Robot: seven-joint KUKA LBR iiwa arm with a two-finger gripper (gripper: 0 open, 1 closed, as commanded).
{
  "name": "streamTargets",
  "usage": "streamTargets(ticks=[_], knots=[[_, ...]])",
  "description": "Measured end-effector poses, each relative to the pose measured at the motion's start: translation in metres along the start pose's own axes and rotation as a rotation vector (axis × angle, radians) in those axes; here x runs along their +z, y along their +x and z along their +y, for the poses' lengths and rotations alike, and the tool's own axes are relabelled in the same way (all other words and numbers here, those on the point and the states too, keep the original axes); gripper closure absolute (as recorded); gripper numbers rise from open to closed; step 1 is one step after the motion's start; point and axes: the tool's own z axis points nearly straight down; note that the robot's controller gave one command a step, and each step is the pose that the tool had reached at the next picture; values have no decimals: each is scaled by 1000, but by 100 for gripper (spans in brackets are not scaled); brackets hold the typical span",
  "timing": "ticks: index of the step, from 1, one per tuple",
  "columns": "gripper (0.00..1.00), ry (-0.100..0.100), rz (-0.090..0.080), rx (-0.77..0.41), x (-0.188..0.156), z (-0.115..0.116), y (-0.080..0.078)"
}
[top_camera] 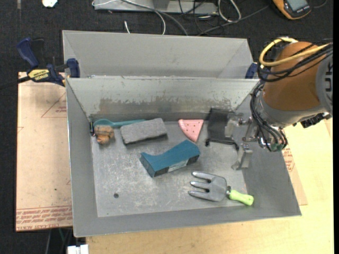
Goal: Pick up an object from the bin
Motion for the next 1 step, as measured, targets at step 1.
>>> streamTargets(ticks=[1], knots=[[0,3,-4,-52,33,20,-17]])
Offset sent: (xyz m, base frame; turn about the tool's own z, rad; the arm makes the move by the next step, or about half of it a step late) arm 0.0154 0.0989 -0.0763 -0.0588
